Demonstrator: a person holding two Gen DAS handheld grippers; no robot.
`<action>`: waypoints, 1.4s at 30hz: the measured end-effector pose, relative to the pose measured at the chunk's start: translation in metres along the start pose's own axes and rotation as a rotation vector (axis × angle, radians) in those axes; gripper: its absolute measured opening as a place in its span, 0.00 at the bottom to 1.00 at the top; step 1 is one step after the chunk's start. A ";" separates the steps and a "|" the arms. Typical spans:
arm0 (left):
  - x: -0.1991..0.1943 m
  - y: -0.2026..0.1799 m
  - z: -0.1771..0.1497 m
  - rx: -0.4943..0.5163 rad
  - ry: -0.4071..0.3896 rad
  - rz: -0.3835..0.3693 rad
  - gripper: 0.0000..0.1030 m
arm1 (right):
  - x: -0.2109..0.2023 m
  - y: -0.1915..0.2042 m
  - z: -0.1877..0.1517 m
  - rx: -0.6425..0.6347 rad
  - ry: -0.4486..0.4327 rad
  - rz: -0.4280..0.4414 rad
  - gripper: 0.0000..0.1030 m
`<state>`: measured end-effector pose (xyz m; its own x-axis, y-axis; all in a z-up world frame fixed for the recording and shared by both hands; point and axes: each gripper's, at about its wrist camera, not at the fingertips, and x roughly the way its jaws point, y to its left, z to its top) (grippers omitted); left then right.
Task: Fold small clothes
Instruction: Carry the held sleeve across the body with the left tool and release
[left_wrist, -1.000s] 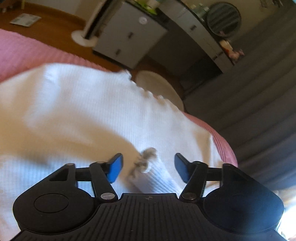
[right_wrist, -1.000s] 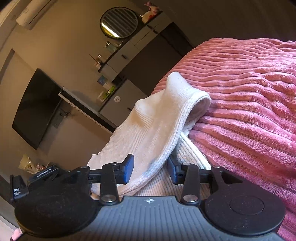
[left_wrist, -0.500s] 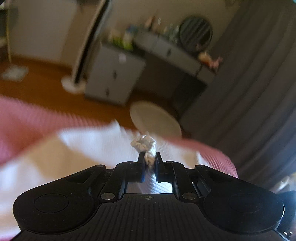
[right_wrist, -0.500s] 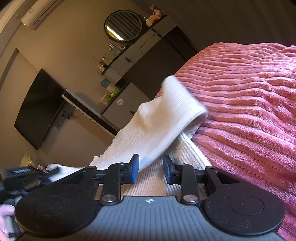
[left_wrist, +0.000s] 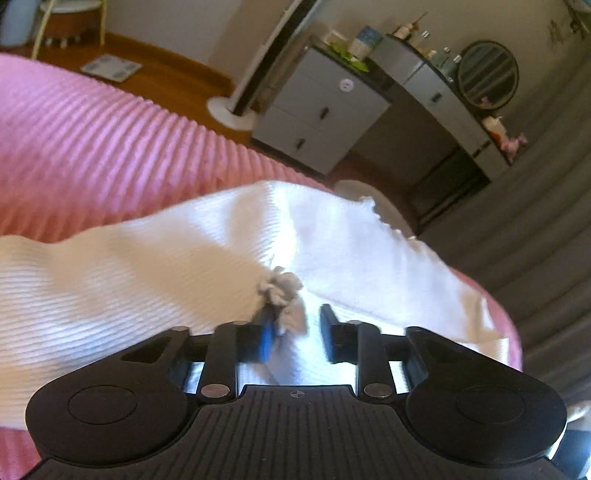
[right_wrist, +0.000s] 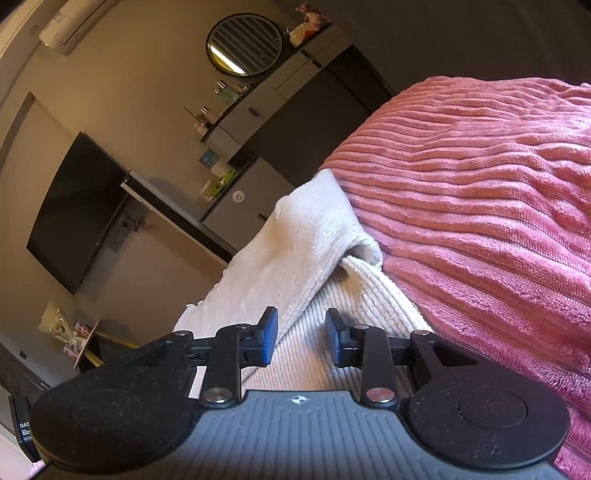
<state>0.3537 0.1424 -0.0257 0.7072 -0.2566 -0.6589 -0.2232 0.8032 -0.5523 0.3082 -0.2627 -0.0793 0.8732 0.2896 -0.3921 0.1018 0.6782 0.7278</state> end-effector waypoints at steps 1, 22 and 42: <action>0.002 -0.001 0.001 -0.007 0.006 -0.013 0.34 | 0.000 0.001 -0.001 -0.006 -0.001 -0.002 0.28; -0.002 0.004 0.004 0.019 0.038 0.127 0.39 | -0.001 0.007 -0.004 -0.045 -0.005 -0.012 0.28; -0.129 0.068 -0.042 -0.074 -0.218 0.317 0.74 | 0.002 0.038 -0.019 -0.254 0.016 -0.055 0.27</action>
<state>0.2190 0.2077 0.0002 0.7192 0.1249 -0.6835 -0.4958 0.7814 -0.3789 0.3050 -0.2239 -0.0630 0.8618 0.2564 -0.4376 0.0244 0.8408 0.5407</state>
